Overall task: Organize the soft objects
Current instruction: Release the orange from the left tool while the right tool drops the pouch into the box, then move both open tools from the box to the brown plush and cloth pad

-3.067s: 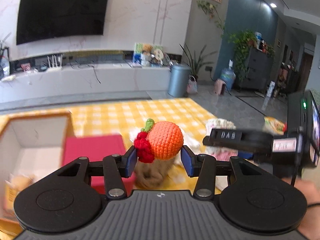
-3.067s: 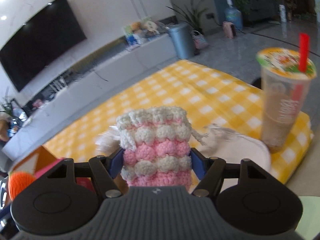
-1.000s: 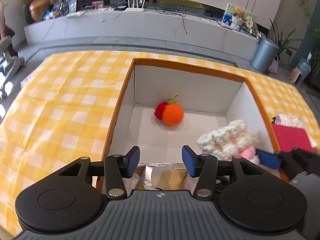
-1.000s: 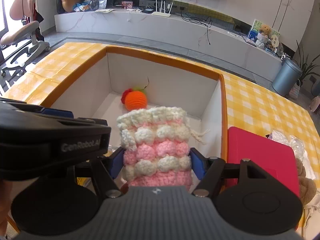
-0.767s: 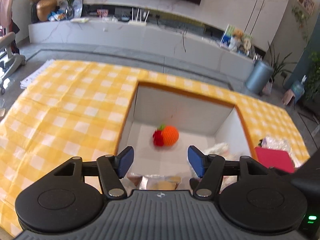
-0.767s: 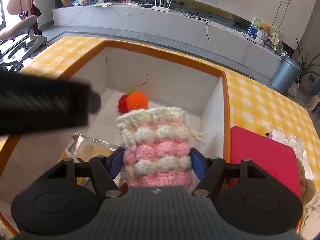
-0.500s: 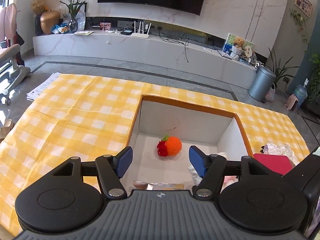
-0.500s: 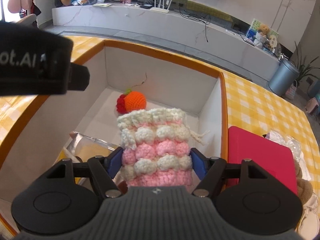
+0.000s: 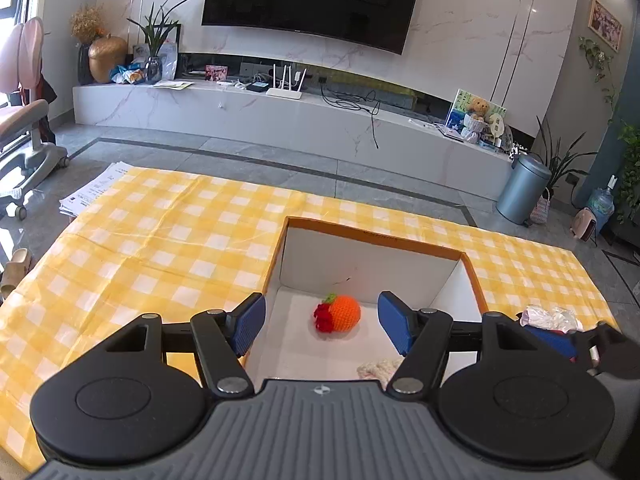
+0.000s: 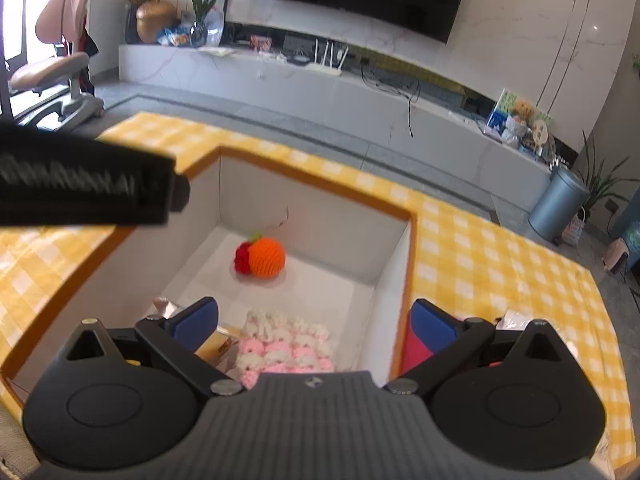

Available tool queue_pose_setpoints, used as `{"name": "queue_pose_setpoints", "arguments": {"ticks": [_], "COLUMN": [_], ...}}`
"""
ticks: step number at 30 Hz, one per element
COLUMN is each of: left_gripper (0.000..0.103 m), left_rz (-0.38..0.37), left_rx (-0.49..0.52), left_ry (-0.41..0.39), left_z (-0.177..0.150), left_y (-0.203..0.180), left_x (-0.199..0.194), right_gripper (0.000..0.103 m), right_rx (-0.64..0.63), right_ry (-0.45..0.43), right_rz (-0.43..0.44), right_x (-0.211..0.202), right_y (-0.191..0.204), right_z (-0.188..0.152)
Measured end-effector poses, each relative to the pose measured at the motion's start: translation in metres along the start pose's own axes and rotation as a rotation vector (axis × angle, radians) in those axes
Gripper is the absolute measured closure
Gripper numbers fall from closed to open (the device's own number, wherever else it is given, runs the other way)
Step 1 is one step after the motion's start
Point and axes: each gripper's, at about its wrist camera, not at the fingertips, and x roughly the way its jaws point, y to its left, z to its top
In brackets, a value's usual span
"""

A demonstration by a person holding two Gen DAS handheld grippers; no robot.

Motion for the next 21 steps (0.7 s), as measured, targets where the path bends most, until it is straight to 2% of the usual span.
{"name": "queue_pose_setpoints", "arguments": {"ticks": [5, 12, 17, 21], "left_gripper": [0.027, 0.027, 0.028, 0.028], "left_rz": [0.000, 0.028, -0.045, -0.075], "left_rx": [0.004, 0.077, 0.109, 0.191], "left_ry": [-0.038, -0.092, -0.117, -0.164], "left_z": [0.003, -0.002, -0.012, -0.020], "left_y": [-0.004, -0.027, -0.049, -0.079], "left_x": [-0.013, -0.036, -0.057, -0.077], "right_gripper": [0.003, 0.003, 0.003, 0.003], "right_rx": [0.000, 0.101, 0.124, 0.119], "right_ry": [-0.036, -0.045, -0.050, -0.064], "right_rz": [-0.015, -0.028, -0.030, -0.017], "right_x": [-0.017, -0.040, -0.058, -0.078], "right_y": [-0.017, -0.064, -0.098, -0.117], "right_z": [0.004, -0.008, -0.019, -0.023]}}
